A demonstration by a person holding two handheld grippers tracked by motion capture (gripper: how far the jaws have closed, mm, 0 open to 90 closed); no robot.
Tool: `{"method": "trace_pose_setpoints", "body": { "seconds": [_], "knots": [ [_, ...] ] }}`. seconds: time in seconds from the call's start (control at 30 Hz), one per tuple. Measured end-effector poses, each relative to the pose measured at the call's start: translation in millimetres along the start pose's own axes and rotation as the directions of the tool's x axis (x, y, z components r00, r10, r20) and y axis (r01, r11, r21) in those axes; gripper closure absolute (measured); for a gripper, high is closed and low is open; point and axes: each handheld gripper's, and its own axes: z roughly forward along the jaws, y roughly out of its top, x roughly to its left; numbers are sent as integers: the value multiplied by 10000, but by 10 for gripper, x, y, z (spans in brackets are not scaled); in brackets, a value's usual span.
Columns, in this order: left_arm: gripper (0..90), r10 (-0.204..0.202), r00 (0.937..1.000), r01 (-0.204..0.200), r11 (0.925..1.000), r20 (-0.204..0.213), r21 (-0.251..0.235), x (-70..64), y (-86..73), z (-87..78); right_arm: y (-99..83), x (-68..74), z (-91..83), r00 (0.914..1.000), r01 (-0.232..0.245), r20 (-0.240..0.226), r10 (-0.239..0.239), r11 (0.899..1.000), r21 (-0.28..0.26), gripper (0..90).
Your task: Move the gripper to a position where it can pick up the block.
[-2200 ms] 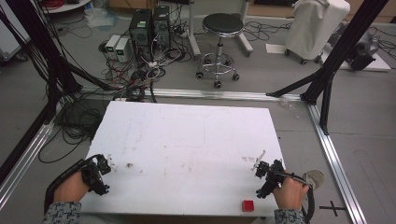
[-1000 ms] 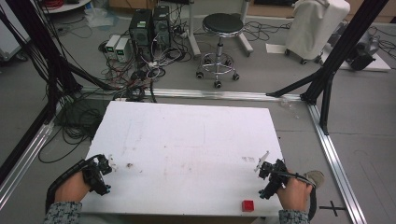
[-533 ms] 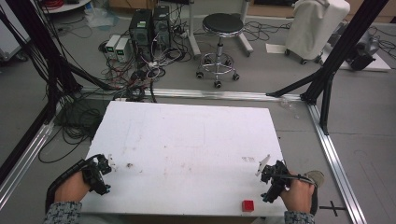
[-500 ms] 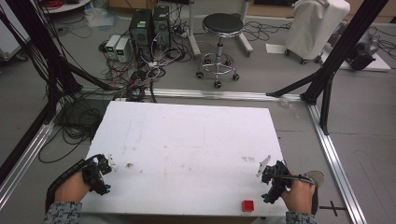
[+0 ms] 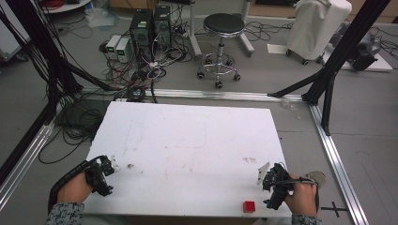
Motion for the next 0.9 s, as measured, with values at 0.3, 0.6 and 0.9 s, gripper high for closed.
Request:
{"method": "trace_pose_setpoints", "body": {
  "seconds": [0.3, 0.6, 0.9],
  "knots": [
    [216, -28, 10000, 28, 10000, -46, -53, 8, -11, -13, 40, 151, -59, 9961, 869, 140, -868, 9962, -91, 26],
    [216, -55, 10000, 55, 9999, -64, -87, 12, -18, -14, 59, 274, -56, 9919, 1260, 168, -1257, 9919, -150, 26],
    [216, -84, 9999, 82, 9998, -69, -175, 10, -18, -24, 240, 442, 78, 9805, 1940, -326, -1938, 9810, 43, 26]
  ]
}}
